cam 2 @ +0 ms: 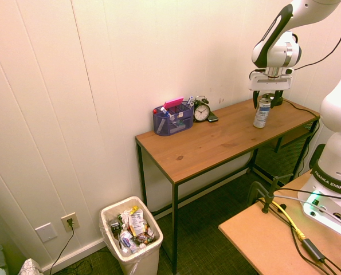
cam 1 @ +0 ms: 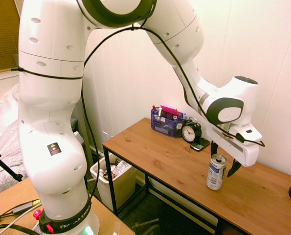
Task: Throw the can in the trash bin
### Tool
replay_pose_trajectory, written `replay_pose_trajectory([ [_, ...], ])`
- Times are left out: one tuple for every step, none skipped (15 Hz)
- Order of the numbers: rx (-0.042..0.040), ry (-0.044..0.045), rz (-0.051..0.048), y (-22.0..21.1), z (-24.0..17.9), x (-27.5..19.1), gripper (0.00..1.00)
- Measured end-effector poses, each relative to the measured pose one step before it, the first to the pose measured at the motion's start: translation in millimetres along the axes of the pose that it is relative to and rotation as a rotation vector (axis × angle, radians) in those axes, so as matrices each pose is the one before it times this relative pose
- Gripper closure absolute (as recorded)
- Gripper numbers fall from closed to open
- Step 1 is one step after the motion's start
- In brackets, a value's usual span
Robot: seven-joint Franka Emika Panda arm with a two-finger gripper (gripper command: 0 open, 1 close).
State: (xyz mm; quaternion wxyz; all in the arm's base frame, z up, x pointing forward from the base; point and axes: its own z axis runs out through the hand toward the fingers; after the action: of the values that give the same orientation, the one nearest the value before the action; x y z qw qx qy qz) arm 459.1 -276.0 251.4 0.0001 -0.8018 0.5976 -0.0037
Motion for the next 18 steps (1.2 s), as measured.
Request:
replay_pose_trajectory([
  [-0.00254,-0.00860,-0.00341,-0.08,0.47,-0.92,1.00],
  [-0.00083,-0.00910,-0.00523,-0.78,0.58,-1.15,1.00],
  [0.00049,-0.00906,-0.00254,-1.57,0.73,-1.02,1.00],
  [-0.00267,-0.00586,-0.00518,-2.22,0.93,-1.25,1.00],
  [-0.00284,-0.00410,-0.00634,-1.89,1.92,-1.07,1.00],
  [-0.00224,-0.00502,-0.00404,-1.51,2.51,-1.10,1.00],
  [-0.00066,-0.00410,0.00040,-1.90,1.80,-0.55,1.00],
  [-0.00017,-0.00192,0.00102,-1.37,0.86,0.32,1.00],
  [-0.00008,-0.00145,0.00054,-1.09,-0.24,1.05,1.00],
  [0.00102,-0.00240,0.00019,-0.48,-0.54,1.32,1.00],
  [0.00447,-0.00273,-0.00141,0.24,-0.67,1.19,1.00],
  [0.00313,-0.00173,-0.00581,0.37,-0.32,0.50,1.00],
  [0.00071,-0.00221,-0.01154,0.10,-0.70,-0.23,1.00],
  [0.00083,-0.00420,-0.01384,-0.97,-2.19,-2.23,1.00],
  [0.00077,-0.00786,-0.01824,-2.37,-3.55,-6.22,1.00],
  [0.00307,-0.00772,-0.02868,-6.32,-5.66,-14.23,1.00],
  [0.00282,-0.00586,-0.04834,-11.62,-4.97,-25.78,1.00],
  [-0.00368,0.00006,-0.05579,-18.92,-3.71,-38.98,1.00],
])
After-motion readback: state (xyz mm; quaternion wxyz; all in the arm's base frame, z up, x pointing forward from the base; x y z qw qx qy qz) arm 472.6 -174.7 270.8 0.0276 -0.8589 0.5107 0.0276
